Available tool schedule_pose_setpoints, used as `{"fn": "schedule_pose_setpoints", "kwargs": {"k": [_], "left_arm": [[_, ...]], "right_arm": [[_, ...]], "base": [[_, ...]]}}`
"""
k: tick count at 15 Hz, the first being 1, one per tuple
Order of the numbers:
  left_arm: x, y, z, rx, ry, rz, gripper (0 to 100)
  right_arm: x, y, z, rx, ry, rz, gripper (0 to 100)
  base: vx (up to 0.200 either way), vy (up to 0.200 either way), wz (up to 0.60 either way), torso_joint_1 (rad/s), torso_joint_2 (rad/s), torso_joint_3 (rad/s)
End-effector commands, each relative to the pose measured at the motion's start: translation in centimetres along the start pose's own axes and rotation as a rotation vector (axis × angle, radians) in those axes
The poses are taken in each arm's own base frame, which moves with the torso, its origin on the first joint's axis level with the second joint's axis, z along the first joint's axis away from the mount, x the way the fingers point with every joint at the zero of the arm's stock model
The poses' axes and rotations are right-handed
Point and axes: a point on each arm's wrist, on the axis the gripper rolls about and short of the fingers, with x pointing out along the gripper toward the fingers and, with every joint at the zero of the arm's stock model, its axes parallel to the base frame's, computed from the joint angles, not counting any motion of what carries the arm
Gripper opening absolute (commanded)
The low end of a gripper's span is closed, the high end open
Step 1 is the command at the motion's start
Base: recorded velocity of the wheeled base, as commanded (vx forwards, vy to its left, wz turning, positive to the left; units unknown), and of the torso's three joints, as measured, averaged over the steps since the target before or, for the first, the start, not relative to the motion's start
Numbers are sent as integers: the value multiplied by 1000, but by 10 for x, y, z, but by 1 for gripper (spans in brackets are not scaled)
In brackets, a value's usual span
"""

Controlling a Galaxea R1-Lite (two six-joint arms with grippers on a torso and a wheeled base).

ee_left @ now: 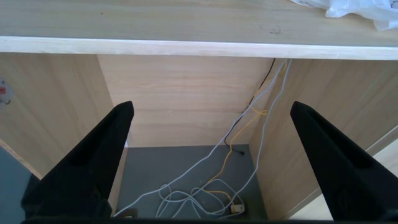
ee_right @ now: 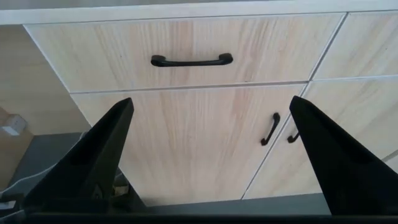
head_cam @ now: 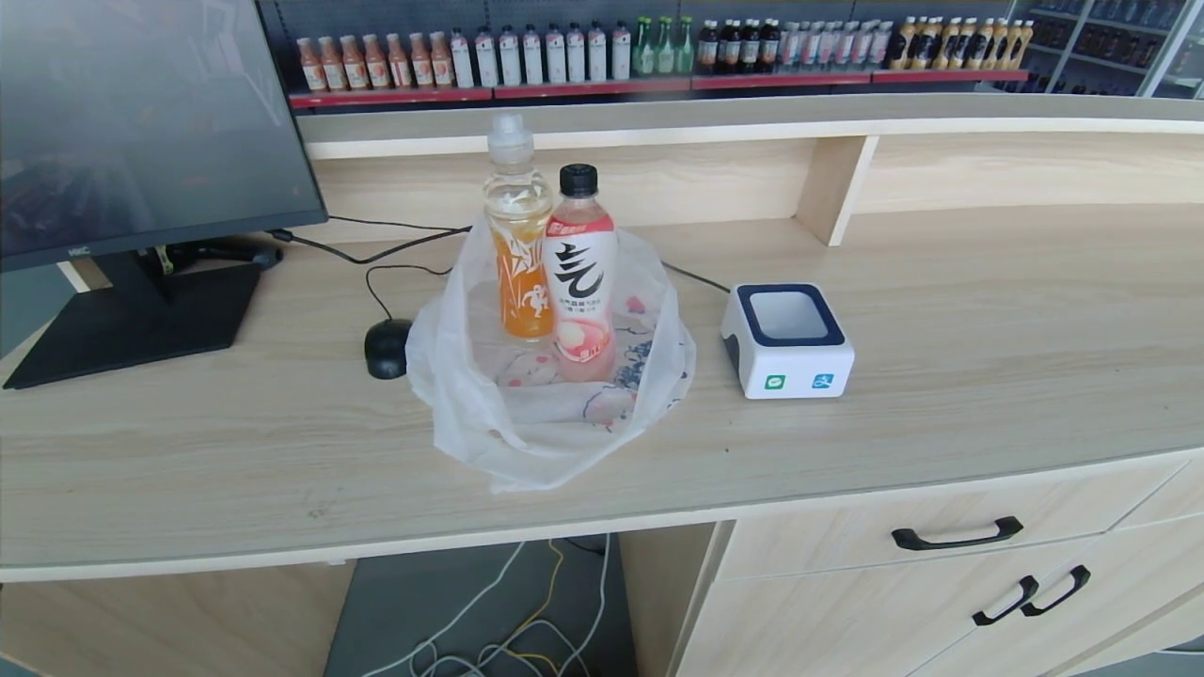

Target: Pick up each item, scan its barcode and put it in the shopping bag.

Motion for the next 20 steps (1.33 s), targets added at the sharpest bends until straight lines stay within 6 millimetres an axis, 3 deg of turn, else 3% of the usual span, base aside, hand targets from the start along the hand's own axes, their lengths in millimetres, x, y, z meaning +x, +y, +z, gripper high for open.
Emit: {"fn": "schedule_pose_setpoints", "kwargs": {"k": [1, 8, 20], "left_arm": [[0, 0, 0, 0, 0, 1, 100], [0, 0, 0, 3, 0, 0, 100], [0, 0, 0, 3, 0, 0, 100]], "right_arm": [[0, 0, 0, 0, 0, 0, 100], [0, 0, 0, 0, 0, 0, 100], [0, 0, 0, 8, 0, 0, 100]], "base": [[-200, 0, 0, 2, -2, 2], [-29, 0, 0, 0, 0, 0], [0, -200, 0, 5, 5, 3]]}}
